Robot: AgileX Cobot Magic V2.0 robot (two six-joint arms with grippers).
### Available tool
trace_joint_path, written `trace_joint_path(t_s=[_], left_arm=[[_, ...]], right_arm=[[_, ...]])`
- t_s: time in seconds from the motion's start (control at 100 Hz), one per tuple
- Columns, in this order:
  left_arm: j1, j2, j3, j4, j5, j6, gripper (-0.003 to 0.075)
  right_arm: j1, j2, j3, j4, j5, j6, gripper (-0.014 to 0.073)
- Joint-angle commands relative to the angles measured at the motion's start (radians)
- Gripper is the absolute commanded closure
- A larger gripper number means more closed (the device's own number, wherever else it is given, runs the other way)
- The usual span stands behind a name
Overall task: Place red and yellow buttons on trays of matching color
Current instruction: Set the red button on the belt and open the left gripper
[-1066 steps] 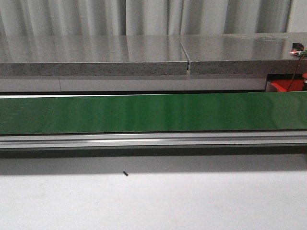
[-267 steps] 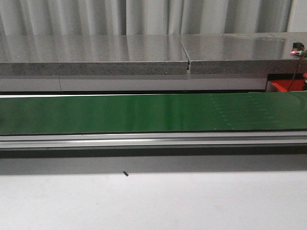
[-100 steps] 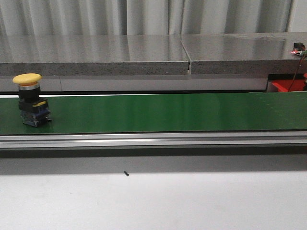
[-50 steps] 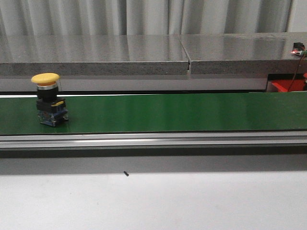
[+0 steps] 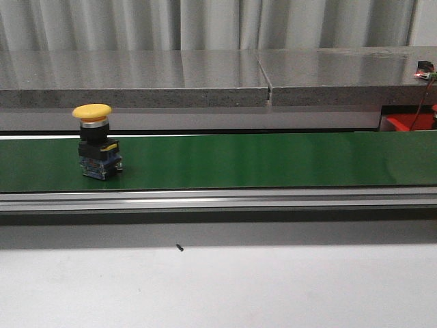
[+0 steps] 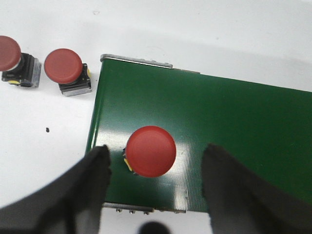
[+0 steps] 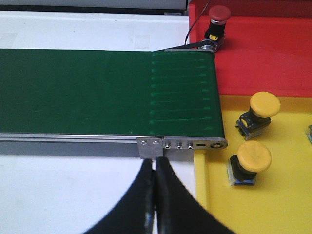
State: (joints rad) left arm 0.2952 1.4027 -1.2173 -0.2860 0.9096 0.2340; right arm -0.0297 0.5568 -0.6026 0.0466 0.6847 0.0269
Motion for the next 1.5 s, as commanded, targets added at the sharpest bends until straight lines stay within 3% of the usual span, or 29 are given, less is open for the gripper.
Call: trace_joint_path(t_s=[0.0, 0.09, 0.79, 1.22, 1.49], left_arm=[[-0.016, -0.092, 0.012, -0.029, -0.023, 0.011, 0.0539], [-0.047, -0.154, 0.069, -0.029, -0.039, 0.024, 0.0744], [-0.309, -0.473, 0.387, -0.029, -0.079, 0.03, 0.0741], [-0.316, -0.806, 0.523, -0.045, -0.128, 0.03, 0.0741], [-0.316, -0.866, 0.53, -0.045, -0.106, 0.03, 0.0741]], right_arm=[[0.0, 0.001, -0.026, 0.0, -0.06, -0.002, 0.066], [0.0, 0.001, -0.026, 0.0, -0.06, -0.002, 0.066], [0.0, 0.001, -0.026, 0.0, -0.06, -0.002, 0.066], [0.003, 0.001, -0.026, 0.002, -0.061, -0.002, 0.066], [0.003, 0.001, -0.026, 0.003, -0.086, -0.002, 0.066]])
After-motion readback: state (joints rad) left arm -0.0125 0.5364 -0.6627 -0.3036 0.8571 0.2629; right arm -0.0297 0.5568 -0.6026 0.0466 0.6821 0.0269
